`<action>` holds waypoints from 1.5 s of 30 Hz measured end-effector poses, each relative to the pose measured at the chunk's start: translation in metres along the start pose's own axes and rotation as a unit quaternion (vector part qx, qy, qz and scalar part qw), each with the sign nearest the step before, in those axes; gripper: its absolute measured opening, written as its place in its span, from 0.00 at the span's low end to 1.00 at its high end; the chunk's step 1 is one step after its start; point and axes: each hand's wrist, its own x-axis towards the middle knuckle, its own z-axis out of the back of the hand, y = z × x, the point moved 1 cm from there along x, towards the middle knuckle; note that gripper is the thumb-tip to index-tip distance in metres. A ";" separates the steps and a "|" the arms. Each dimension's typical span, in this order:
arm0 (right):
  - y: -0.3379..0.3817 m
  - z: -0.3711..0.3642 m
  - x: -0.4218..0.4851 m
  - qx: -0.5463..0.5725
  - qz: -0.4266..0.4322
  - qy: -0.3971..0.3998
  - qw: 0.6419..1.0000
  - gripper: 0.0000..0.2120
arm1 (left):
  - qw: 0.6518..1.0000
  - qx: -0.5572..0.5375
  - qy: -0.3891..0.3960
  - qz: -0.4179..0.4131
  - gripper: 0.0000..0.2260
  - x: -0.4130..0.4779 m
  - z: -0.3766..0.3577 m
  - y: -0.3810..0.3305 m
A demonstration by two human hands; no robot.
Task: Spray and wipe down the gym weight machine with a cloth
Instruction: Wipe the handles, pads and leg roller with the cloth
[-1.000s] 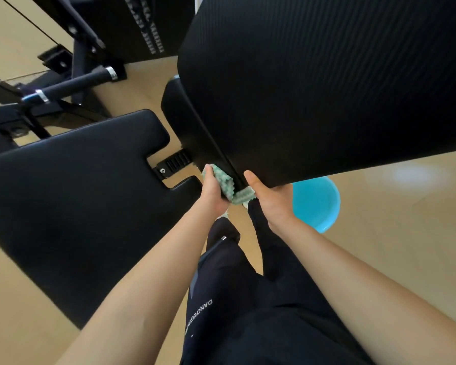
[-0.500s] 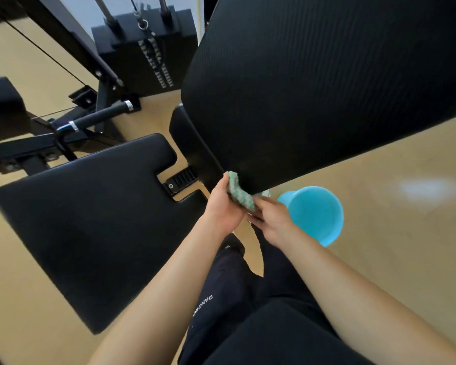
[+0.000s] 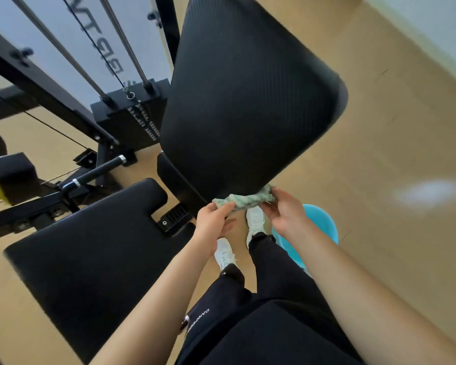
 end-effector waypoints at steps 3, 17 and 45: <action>0.017 -0.002 -0.019 0.033 0.024 0.031 0.999 0.05 | 0.994 0.047 -0.035 -0.088 0.20 -0.019 -0.015 -0.008; 0.081 -0.003 -0.091 0.044 0.380 0.076 0.921 0.28 | 0.849 0.205 -0.008 -0.488 0.10 -0.068 -0.104 -0.096; 0.168 -0.205 -0.103 -0.773 0.539 -0.057 0.331 0.45 | 0.907 0.013 -0.123 -0.401 0.10 0.011 -0.050 -0.231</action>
